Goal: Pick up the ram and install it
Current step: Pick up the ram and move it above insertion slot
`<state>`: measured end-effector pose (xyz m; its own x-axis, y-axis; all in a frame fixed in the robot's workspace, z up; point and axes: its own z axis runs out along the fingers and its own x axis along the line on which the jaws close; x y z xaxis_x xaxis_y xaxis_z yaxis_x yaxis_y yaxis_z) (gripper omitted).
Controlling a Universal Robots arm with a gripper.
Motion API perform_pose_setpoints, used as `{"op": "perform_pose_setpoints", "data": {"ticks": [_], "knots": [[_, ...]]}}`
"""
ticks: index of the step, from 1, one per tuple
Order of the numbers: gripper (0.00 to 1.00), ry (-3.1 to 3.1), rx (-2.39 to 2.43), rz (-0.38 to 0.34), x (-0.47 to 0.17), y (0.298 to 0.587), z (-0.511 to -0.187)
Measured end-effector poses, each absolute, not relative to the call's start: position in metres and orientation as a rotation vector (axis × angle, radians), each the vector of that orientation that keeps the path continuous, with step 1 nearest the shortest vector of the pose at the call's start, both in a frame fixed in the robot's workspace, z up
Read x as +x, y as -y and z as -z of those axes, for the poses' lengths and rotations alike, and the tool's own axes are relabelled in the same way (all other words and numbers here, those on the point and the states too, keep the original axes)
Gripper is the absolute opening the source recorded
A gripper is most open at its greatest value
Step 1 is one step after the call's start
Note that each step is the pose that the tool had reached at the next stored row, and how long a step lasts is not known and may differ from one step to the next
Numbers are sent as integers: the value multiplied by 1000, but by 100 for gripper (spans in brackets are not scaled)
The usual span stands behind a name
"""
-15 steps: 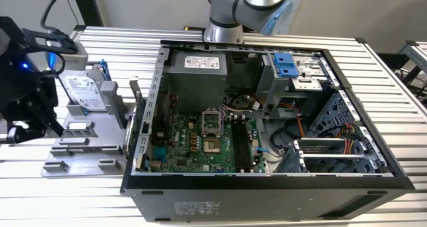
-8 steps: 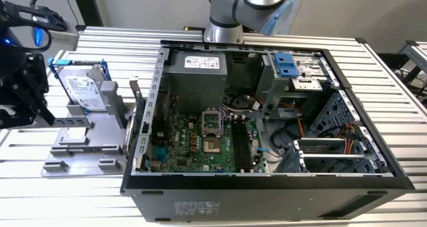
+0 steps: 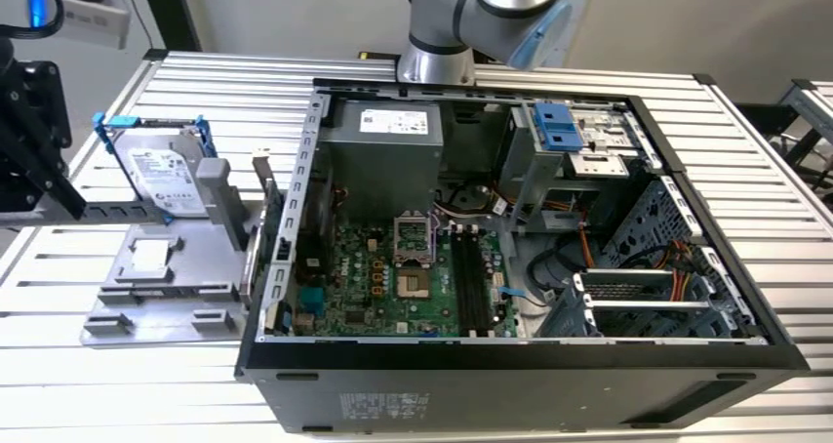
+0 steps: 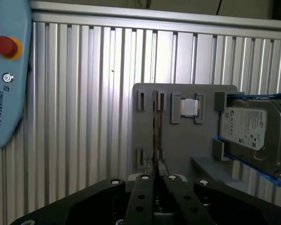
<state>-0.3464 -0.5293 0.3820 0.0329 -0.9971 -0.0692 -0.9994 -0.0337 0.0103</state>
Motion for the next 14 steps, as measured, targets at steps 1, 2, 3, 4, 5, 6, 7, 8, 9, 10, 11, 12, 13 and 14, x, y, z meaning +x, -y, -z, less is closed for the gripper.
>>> {"op": "perform_pose_setpoints", "data": {"ticks": [1,2,3,4,5,6,7,8,9,10,11,12,13,14], "knots": [[0,-2155,-2228,-88,-346,529,-384],[0,-2155,-2228,-89,-346,529,-385],[0,-2154,-2228,-89,-346,529,-384],[0,-2154,-2227,-90,-346,529,-384],[0,-2154,-2227,-90,-346,529,-385],[0,-2154,-2227,-91,-346,529,-385],[0,-2153,-2226,-91,-346,529,-385],[0,-2153,-2226,-92,-346,529,-385],[0,-2153,-2226,-93,-346,529,-385],[0,-2153,-2226,-93,-346,529,-385],[0,-2152,-2226,-93,-346,529,-385],[0,-2152,-2226,-93,-346,529,-384],[0,-2152,-2226,-94,-344,529,-385],[0,-2153,-2226,-94,-341,529,-384]]}}
